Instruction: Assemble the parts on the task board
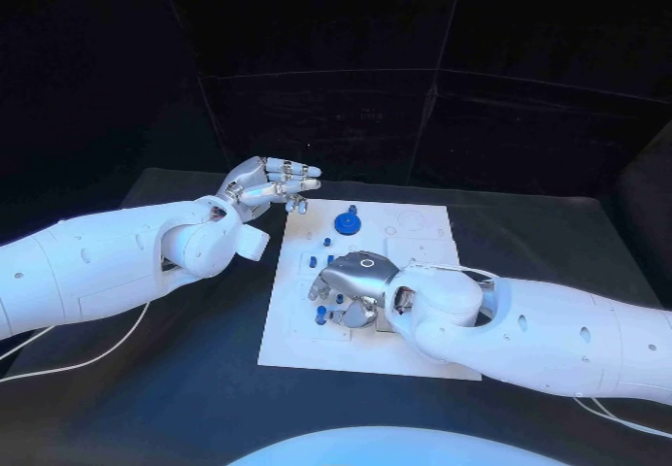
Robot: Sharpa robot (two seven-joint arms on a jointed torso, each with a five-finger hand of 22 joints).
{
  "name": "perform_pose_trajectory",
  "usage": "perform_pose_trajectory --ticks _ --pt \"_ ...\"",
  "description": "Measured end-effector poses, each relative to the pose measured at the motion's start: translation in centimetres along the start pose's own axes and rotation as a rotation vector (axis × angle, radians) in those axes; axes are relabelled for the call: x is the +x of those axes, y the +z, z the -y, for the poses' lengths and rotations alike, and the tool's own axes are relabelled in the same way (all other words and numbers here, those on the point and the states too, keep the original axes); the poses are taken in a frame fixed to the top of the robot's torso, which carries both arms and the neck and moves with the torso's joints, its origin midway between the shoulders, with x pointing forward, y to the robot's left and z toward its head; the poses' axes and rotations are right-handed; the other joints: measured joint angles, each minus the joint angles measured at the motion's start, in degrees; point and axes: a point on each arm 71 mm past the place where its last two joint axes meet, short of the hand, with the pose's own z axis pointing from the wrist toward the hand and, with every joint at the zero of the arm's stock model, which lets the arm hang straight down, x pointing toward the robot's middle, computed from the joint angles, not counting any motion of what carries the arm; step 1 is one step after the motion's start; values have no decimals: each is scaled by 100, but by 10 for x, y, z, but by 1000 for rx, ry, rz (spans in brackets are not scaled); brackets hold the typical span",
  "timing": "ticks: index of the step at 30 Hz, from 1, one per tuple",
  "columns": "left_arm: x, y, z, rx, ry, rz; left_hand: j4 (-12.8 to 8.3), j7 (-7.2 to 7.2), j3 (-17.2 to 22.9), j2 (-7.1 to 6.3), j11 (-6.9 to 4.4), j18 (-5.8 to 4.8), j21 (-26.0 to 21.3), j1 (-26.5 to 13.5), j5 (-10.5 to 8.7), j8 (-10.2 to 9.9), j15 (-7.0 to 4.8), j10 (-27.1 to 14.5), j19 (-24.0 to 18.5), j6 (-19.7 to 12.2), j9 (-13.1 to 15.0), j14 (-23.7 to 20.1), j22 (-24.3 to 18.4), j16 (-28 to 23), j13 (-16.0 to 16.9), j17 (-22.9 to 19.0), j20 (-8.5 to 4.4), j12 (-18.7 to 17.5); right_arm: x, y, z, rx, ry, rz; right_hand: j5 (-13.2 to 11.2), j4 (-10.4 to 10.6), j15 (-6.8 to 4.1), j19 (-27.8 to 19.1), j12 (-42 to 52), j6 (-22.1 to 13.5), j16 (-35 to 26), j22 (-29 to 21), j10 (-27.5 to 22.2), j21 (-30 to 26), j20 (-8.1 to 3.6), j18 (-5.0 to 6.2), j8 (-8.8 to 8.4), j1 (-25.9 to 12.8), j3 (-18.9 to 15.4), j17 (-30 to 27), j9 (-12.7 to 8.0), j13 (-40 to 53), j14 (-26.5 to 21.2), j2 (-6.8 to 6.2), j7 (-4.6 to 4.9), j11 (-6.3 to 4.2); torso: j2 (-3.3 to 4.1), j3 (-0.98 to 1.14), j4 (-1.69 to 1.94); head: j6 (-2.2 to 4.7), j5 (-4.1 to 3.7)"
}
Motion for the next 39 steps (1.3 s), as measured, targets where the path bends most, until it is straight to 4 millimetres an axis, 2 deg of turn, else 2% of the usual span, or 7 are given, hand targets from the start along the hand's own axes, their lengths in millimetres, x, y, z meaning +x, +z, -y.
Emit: perform_pose_trajectory --ticks 11,17,21,25,27,35,39 --pt "-2 -1 0 -2 2 4 0 0 0 0 0 0 0 0 0 0 0 0 0 0 0 0 1 0 1 -7 0 0 -36 -54 43 114 135 142 154 184 -2 138 415 351 72 234 334 92 -35 1 151 -136 -284 112 67 66 1 16 -52 -112 -20 -1 -10 71 -36" --pt "-2 -1 -1 -4 1 4 0 0 0 0 0 0 0 0 0 0 0 0 0 0 0 0 1 0 1 -7 0 0 -61 -83 72 209 210 219 201 186 -129 315 696 489 217 545 852 293 -145 0 152 -77 -286 318 69 160 3 75 -156 -262 -32 0 -16 88 -94" --pt "-2 -1 -2 -5 0 4 0 0 0 0 0 0 0 0 0 0 0 0 0 0 0 0 1 0 1 -7 0 0 -66 -104 92 290 244 237 134 319 -250 562 1033 624 422 988 1431 557 -229 -32 240 -155 -466 635 78 361 3 48 -291 -419 -40 -4 -31 98 -158" --pt "-1 -1 -2 -5 -1 2 0 0 0 0 0 0 0 0 0 0 0 0 0 0 0 0 1 0 1 -7 0 0 -66 -118 106 380 272 233 357 654 -354 763 1497 782 633 1386 1946 799 -350 -136 340 -641 -912 835 126 713 0 -106 -449 -563 -52 -9 -51 91 -211" --pt "0 -1 -2 -5 -1 1 0 0 0 0 0 0 0 0 0 0 0 0 0 0 0 0 1 0 1 -7 0 0 -63 -123 110 420 284 222 536 879 -464 826 2012 837 689 1482 1954 857 -413 -136 450 -764 -1316 837 190 1251 7 -100 -504 -630 -54 -10 -58 79 -242" --pt "0 -1 -2 -5 -2 -1 0 0 0 0 0 0 0 0 0 0 20 0 0 0 0 -20 -6 0 1 -20 0 0 -29 -152 117 602 321 115 619 1677 -485 935 5571 821 891 1843 1946 1045 -482 -227 835 -791 -2449 837 575 5259 -9 130 -623 -695 -61 -20 -63 47 -361" --pt "0 -2 -2 -5 -2 -1 0 0 0 0 0 -1 0 0 0 0 20 0 0 0 0 -20 -6 0 2 -23 0 0 -20 -162 119 675 325 81 619 1715 -485 974 6482 769 993 1948 2095 1099 -485 -226 973 -738 -2816 837 758 6335 -9 186 -624 -699 -62 -20 -63 44 -381"
